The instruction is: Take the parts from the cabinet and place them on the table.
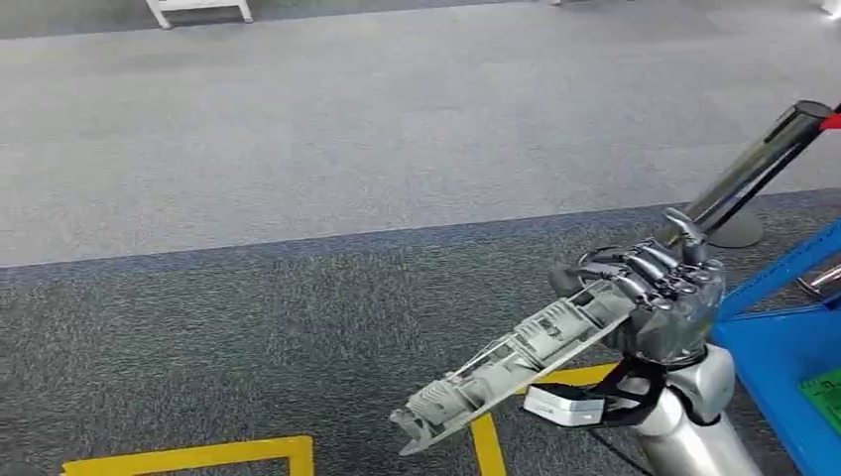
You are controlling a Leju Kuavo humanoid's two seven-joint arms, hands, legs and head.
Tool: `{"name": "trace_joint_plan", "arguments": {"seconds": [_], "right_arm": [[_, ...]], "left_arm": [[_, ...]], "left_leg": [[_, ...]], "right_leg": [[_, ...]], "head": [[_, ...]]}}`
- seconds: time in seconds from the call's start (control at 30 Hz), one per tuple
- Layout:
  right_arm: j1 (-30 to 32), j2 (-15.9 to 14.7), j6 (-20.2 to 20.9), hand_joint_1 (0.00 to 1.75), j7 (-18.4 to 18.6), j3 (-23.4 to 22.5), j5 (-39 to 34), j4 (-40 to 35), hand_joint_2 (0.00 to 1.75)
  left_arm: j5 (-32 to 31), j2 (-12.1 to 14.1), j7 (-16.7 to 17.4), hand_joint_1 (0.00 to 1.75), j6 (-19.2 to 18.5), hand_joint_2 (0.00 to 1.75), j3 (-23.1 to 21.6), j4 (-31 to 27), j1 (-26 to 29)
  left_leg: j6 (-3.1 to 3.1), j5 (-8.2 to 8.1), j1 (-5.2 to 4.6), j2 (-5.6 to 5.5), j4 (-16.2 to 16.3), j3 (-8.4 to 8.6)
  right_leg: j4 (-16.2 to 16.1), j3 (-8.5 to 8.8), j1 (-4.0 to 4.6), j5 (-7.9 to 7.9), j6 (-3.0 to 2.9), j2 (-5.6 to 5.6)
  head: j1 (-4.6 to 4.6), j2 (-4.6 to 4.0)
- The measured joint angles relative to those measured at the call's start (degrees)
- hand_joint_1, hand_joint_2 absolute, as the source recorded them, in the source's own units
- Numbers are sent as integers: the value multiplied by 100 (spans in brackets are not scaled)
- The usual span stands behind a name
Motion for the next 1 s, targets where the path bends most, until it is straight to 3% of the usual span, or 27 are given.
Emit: {"name": "trace_joint_plan", "arguments": {"seconds": [0.03,0.07,0.13,0.17,0.2,0.23,0.3,0.33,0.37,0.47,0.5,0.53,0.57,0.6,0.67,0.7,0.73,0.8,0.83,0.87,0.97,1.0], "right_arm": [[27,0,-48,175,0,0,33,-22,175],[64,0,-101,175,0,0,37,-53,175],[83,-2,-138,175,20,0,35,-81,175],[83,-2,-138,175,26,0,28,-85,175],[83,-4,-138,175,35,0,24,-85,175],[82,-4,-138,175,46,0,18,-88,175],[80,-4,-140,175,63,0,4,-101,175],[78,-9,-145,175,70,-2,-7,-114,175],[84,-18,-160,175,70,-2,-22,-125,175],[91,-31,-177,175,55,-2,-87,-136,175],[86,-31,-177,175,52,-4,-105,-147,175],[73,-50,-175,175,52,-7,-116,-147,175],[63,-68,-173,175,33,-9,-140,-162,175],[65,-68,-160,175,31,-7,-166,-162,175],[61,-81,-119,175,17,-2,-264,-143,175],[50,-81,-69,175,9,-2,-336,-129,175],[23,-81,-4,175,-7,-2,-394,-118,175],[-86,-81,76,175,-18,0,-411,-79,175],[-136,-81,94,175,-22,4,-404,-53,175],[-169,-81,98,175,-28,13,-404,-15,175],[-239,-81,118,175,-26,20,-426,35,175],[-283,-81,118,175,-35,17,-437,44,175]], "left_arm": [[15,-9,6,0,7,0,0,0,-1],[35,-9,20,0,9,0,0,0,-15],[72,-11,26,0,9,0,4,2,-24],[87,-13,31,0,11,0,7,2,-22],[105,-15,55,0,26,0,13,2,-18],[105,-15,70,0,50,0,24,2,-10],[64,-15,120,0,113,0,35,2,-8],[33,-15,129,0,127,0,35,2,-13],[11,-18,136,0,135,0,35,2,-40],[-11,-24,129,0,142,0,33,2,-57],[-11,-33,127,0,140,0,33,4,-60],[0,-37,116,0,136,0,35,4,-63],[22,-35,109,0,122,0,35,4,-98],[33,-35,100,0,109,0,37,4,-122],[46,-53,66,0,83,0,35,13,-130],[46,-55,61,0,85,0,35,15,-130],[46,-55,63,0,90,0,35,17,-125],[44,-55,85,0,105,0,35,22,-121],[44,-55,114,0,116,0,35,22,-121],[44,-46,122,0,127,0,35,24,-133],[33,-53,142,0,148,0,35,35,-98],[26,-36,151,0,157,0,35,37,-88]], "left_leg": [[-37,-104,-46,394,164,-55],[-74,-295,-33,606,510,-219],[-102,-670,4,725,1402,-655],[-107,-742,14,729,1687,-799],[-105,-680,17,729,1706,-813],[-90,-500,17,732,1489,-703],[-20,8,-13,869,516,-199],[34,75,-76,1203,109,0],[76,8,-171,1391,0,48],[137,0,-193,1179,-28,16],[179,36,-141,1092,-110,91],[193,53,-118,1033,-150,124],[240,54,-99,963,-150,125],[262,42,-93,876,-148,126],[271,35,-94,703,-142,126],[269,34,-93,620,-138,131],[262,29,-86,522,-129,142],[215,-4,-64,344,-87,168],[173,-36,-53,272,-49,156],[143,-49,-74,204,10,102],[58,3,-7,27,-18,40],[35,-6,-27,-45,-4,34]], "right_leg": [[-15,39,10,-12,-29,-78],[-18,64,31,-29,-70,-180],[-17,85,62,-58,-99,-369],[-16,91,70,-73,-100,-453],[-16,105,76,-86,-100,-531],[-16,126,81,-104,-99,-609],[-18,198,89,-151,-92,-752],[-27,227,91,-172,-76,-808],[-11,221,136,-199,-32,-871],[-77,287,122,-224,42,-1082],[-74,324,113,-265,95,-1077],[11,280,89,-323,111,-716],[310,132,79,-497,109,-448],[759,-98,72,-702,117,-350],[1536,-570,70,-946,147,-310],[1614,-669,70,-879,154,-310],[1436,-642,63,-665,160,-309],[511,-278,28,-38,174,-231],[131,-115,-5,58,194,-3],[32,-53,-19,-25,191,213],[47,-19,40,-31,91,45],[7,4,-7,-11,57,-33]], "head": [[-60,0],[-74,0],[-76,0],[-72,0],[-74,0],[-76,0],[-72,0],[-72,0],[-79,0],[-81,0],[-83,0],[-61,0],[-46,0],[-13,0],[-13,0],[-15,0],[-13,0],[-15,0],[-17,0],[-11,0],[-11,0],[-18,0]]}}
